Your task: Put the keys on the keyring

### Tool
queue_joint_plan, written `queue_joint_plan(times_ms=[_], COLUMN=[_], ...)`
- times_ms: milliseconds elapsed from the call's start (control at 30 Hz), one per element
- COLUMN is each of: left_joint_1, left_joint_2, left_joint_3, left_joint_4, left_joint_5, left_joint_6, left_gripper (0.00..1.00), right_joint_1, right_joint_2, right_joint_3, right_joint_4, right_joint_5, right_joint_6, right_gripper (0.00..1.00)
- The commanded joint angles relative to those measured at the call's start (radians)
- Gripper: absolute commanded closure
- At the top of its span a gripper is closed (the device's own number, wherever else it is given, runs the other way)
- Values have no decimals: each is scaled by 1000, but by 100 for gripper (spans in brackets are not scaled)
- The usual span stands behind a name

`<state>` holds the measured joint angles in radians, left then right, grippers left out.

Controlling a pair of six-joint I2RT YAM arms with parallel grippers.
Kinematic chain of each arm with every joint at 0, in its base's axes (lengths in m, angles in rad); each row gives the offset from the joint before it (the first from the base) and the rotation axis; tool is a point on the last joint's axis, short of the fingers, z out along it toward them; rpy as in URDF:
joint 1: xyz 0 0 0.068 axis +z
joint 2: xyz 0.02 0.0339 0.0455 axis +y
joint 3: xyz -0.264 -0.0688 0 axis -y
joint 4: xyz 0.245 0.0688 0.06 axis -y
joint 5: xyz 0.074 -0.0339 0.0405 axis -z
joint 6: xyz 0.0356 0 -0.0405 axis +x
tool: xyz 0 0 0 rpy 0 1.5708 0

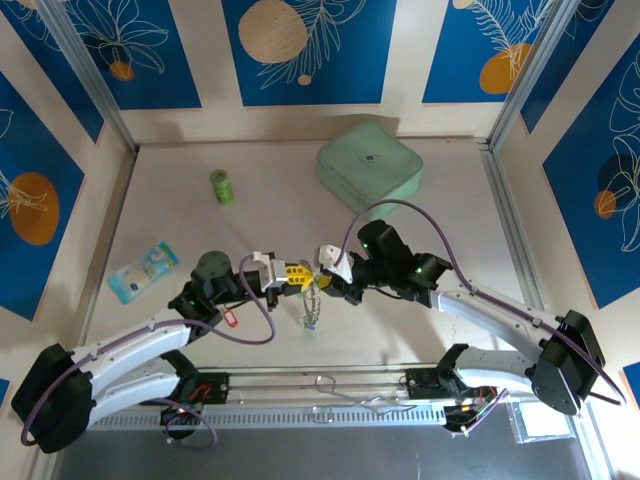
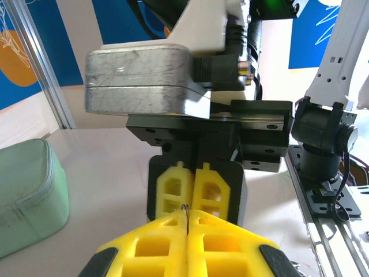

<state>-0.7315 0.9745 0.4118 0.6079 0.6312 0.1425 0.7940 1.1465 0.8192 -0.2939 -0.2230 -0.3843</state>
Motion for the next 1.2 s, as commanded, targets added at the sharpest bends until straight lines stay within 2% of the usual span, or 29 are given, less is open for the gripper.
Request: queue_joint_plan(times_ms=[0, 67, 167, 367, 700, 1033, 1167], left_joint_1=[-19, -26, -32, -40, -44, -52, -52], left_joint_2=[-10, -12, -7, 18, 19, 32, 25], left_joint_3=[14, 9, -6, -21, -22, -19, -14], left_joint_4=[51, 20, 32, 105, 116, 145, 129], left_joint_5=[18, -3, -25, -24, -24, -26, -25], left_joint_6=[57, 88, 89, 50, 39, 30, 31], left_gripper=[100, 100, 100, 100, 100, 100, 100], right_joint_1=[-17, -39, -79, -90, -76, -68, -68], right_joint_2=[-72, -129, -182, -149, -90, -59, -57], right_joint_3=[6, -7, -29, -37, -38, -23, -16], right_joint_4=[-21, -14, 0, 69, 93, 101, 98], right_joint_5=[-17, -52, -108, -181, -234, -258, -269], right_joint_6=[-9, -10, 1, 52, 53, 47, 48], right_gripper=[66, 58, 58, 63, 69, 84, 97])
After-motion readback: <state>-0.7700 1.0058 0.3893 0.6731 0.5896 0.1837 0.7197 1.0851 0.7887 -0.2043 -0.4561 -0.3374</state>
